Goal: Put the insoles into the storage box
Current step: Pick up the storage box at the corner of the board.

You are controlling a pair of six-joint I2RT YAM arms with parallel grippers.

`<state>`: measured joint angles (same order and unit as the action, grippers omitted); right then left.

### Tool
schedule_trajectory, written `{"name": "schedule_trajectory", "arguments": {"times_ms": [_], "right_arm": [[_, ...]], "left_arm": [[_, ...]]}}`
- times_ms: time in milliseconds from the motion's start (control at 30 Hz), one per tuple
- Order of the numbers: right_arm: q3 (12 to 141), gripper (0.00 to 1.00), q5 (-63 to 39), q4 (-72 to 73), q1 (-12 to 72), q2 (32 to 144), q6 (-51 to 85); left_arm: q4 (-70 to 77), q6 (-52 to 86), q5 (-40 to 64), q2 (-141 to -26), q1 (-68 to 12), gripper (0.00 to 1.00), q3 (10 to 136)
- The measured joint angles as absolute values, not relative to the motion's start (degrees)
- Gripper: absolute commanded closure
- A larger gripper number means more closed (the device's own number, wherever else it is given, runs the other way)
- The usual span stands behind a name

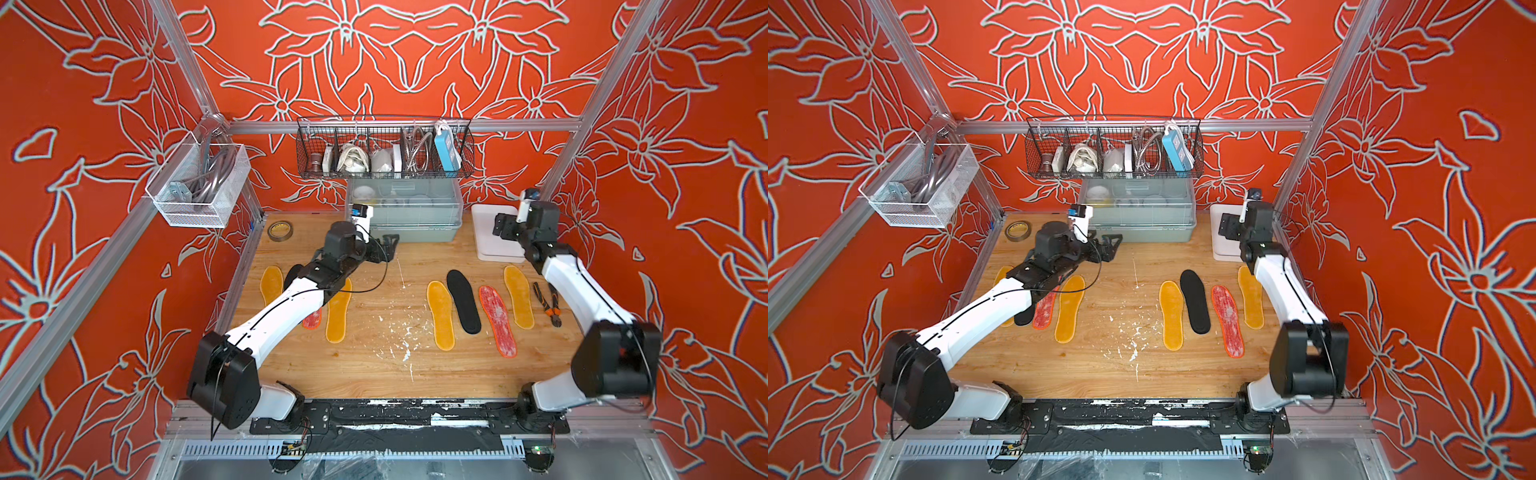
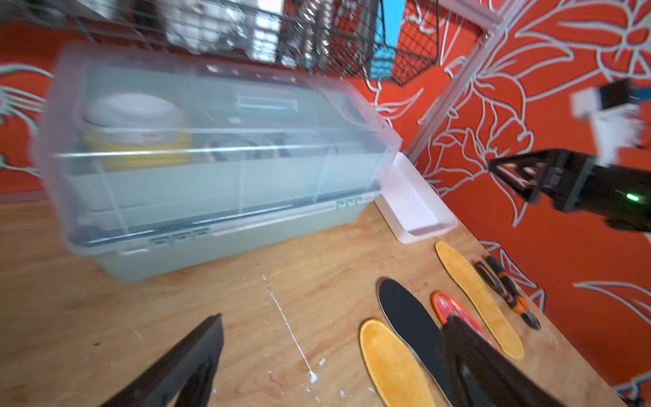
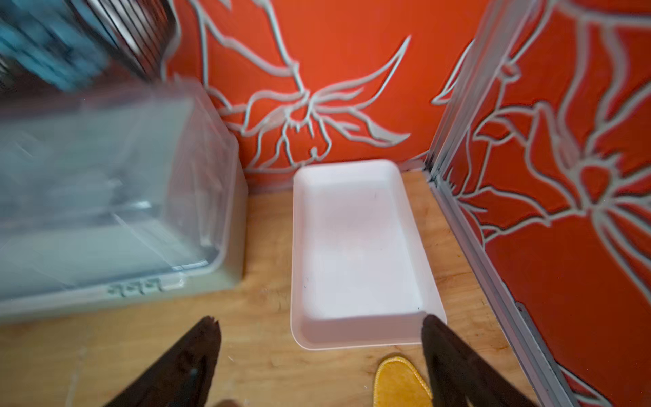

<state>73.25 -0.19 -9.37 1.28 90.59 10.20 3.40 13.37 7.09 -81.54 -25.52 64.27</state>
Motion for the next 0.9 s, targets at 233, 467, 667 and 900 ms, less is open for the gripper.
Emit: {"name": "schedule_trajectory", "arguments": {"times_ms": [233, 467, 667, 900], "right_arm": [[78.76, 0.05, -2.59, -22.7, 1.78, 102.91, 6.07], [91.48, 0.12, -0.67, -29.65, 4.05, 112.99, 1.8], [99.0, 0.18, 1.58, -34.06, 5.28, 120.57, -0.23], [106.06, 0.37, 2.0, -38.5, 5.3, 127.5, -1.78]], "left_arm": [[-4.64, 12.6, 8.32, -88.16, -29.71, 0.05, 65.95], [-6.61, 12.62, 10.48, -95.39, -34.61, 0.08, 69.65], [-7.57, 12.71, 12.19, -102.54, -36.36, 0.11, 76.73], [-8.14, 12.86, 13.04, -105.56, -38.35, 0.12, 78.46]]}}
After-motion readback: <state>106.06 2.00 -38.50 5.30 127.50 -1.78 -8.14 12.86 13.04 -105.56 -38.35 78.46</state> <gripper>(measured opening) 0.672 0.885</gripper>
